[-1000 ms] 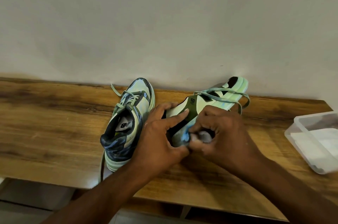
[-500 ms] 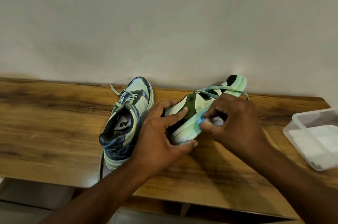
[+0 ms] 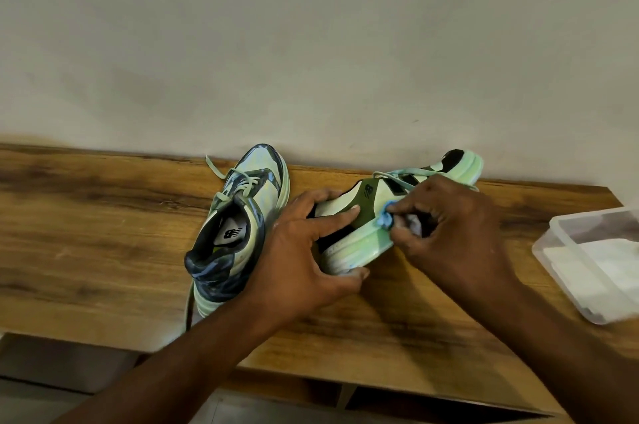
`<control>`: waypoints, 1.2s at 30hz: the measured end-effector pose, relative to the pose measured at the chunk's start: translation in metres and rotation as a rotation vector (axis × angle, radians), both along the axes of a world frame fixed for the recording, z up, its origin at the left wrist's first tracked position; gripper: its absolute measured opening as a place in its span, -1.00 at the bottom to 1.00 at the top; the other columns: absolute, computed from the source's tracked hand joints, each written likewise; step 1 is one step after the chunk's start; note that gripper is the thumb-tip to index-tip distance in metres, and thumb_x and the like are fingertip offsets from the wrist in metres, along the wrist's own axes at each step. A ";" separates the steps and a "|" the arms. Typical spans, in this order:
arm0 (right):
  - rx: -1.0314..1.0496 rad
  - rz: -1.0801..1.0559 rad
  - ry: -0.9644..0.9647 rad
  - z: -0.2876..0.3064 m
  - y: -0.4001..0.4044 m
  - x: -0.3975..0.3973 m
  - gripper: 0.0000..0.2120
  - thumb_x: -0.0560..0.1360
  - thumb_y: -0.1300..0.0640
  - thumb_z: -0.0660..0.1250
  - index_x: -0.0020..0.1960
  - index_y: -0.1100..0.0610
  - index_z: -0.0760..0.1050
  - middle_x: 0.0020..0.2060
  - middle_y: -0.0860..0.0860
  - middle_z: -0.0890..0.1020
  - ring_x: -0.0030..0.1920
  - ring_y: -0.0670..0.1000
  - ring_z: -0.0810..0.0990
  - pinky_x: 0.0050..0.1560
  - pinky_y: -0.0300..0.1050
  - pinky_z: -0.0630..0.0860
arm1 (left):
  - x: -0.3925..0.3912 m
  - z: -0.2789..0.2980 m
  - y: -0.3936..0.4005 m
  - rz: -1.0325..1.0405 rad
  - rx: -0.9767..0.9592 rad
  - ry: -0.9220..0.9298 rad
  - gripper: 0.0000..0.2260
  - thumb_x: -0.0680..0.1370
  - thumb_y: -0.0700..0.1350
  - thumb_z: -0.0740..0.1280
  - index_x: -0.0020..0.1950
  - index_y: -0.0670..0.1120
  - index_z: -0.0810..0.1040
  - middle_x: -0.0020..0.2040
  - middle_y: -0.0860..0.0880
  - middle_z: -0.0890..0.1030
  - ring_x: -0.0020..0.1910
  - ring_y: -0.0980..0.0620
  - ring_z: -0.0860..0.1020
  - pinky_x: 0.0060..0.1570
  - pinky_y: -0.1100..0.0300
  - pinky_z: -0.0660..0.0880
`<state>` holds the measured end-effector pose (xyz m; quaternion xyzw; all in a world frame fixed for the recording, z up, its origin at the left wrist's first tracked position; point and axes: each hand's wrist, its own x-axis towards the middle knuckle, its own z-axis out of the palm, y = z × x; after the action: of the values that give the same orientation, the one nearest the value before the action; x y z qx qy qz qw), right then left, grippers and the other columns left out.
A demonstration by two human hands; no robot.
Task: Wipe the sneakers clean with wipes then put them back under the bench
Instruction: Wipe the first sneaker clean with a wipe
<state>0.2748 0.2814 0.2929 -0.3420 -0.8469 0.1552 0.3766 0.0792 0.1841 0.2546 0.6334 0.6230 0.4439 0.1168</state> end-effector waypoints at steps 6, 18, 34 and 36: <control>0.006 0.257 -0.134 -0.002 -0.032 -0.008 -0.80 0.32 0.23 0.59 -0.06 0.09 0.74 -0.14 -0.07 0.61 -0.19 -0.13 0.57 -0.24 -0.27 0.56 | -0.006 0.009 0.000 -0.103 -0.027 0.032 -0.33 0.25 -0.06 0.63 0.38 0.06 0.65 0.46 0.13 0.48 0.48 0.16 0.42 0.44 0.29 0.38; 0.060 0.253 -0.171 -0.008 -0.031 -0.004 -0.76 0.36 0.28 0.57 0.02 0.16 0.73 -0.04 0.00 0.60 -0.09 -0.04 0.60 -0.16 -0.15 0.63 | -0.012 0.019 0.002 -0.073 -0.129 -0.066 -0.31 0.18 -0.01 0.66 0.33 0.10 0.68 0.40 0.23 0.50 0.41 0.27 0.47 0.41 0.06 0.49; 0.127 0.077 -0.102 -0.006 -0.007 0.009 -0.85 0.39 0.31 0.55 -0.05 0.21 0.73 -0.08 0.04 0.58 -0.13 0.00 0.58 -0.17 -0.07 0.59 | -0.008 0.021 -0.002 -0.022 -0.107 0.113 -0.32 0.14 0.08 0.61 0.28 0.10 0.68 0.31 0.25 0.49 0.37 0.22 0.46 0.37 0.12 0.47; 0.127 0.070 -0.106 -0.011 -0.017 0.000 -0.78 0.40 0.33 0.52 0.04 0.23 0.72 -0.04 0.07 0.57 -0.09 0.04 0.58 -0.13 -0.06 0.62 | -0.007 0.021 -0.002 -0.017 -0.100 0.105 -0.33 0.14 0.09 0.60 0.27 0.09 0.68 0.30 0.24 0.50 0.36 0.21 0.47 0.35 0.15 0.47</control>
<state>0.2747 0.2640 0.2814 -0.2953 -0.8852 0.0959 0.3464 0.0719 0.1819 0.2758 0.6544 0.6442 0.3776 0.1193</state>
